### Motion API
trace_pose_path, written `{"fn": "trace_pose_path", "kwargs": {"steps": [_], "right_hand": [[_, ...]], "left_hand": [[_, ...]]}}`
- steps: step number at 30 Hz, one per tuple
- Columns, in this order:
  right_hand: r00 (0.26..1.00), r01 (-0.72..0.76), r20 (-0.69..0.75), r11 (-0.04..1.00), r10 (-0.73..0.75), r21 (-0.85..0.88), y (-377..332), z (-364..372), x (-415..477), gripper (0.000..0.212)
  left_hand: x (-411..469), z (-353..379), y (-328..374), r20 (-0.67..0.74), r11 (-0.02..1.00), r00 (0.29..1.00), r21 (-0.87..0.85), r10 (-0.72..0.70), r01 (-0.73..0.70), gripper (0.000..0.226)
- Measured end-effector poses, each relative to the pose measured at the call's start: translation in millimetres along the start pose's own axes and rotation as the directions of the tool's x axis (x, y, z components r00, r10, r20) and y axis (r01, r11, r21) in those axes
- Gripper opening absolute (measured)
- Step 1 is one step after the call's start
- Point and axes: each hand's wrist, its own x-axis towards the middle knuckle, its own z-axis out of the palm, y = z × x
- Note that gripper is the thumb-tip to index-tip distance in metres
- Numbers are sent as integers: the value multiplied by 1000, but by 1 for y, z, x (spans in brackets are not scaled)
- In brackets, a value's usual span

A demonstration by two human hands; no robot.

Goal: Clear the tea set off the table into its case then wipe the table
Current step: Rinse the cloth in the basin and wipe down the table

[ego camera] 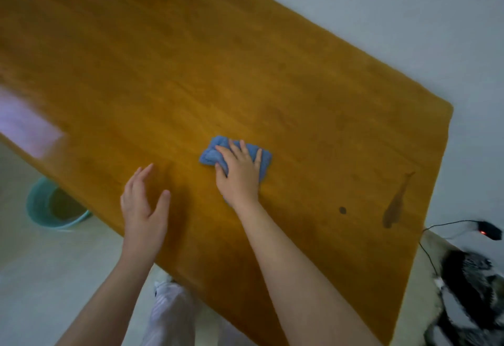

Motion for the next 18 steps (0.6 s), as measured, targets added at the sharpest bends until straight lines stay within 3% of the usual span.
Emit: {"fn": "trace_pose_path", "kwargs": {"steps": [5,7,9,10,12,14,18], "right_hand": [[929,286,196,945,-314,158,-68,26,-32,42],[911,264,247,927,-330,266,-73,25,-43,40],[938,45,275,857,-213,513,-71,11,-49,33],[947,-135,304,737,-100,663,-68,0,-51,29],[913,-404,397,354,94,844,-65,-24,-55,26],[859,-494,476,63,187,867,-57,-41,-61,27],[804,-503,547,-226,231,834,-54,-65,-78,53]], "left_hand": [[-15,-4,-18,-85,1000,996,-14,-5,4,50],[-22,-10,-24,-95,995,992,-62,-86,81,45],[-28,-15,-25,-92,972,977,-151,-193,178,42],[-30,-17,-23,-88,961,970,-178,-228,210,41],[-34,-17,-16,-27,930,958,-248,-285,269,38],[-40,-12,1,119,845,933,-399,-338,357,25],[-59,-7,53,306,763,924,-534,-228,365,15]]}}
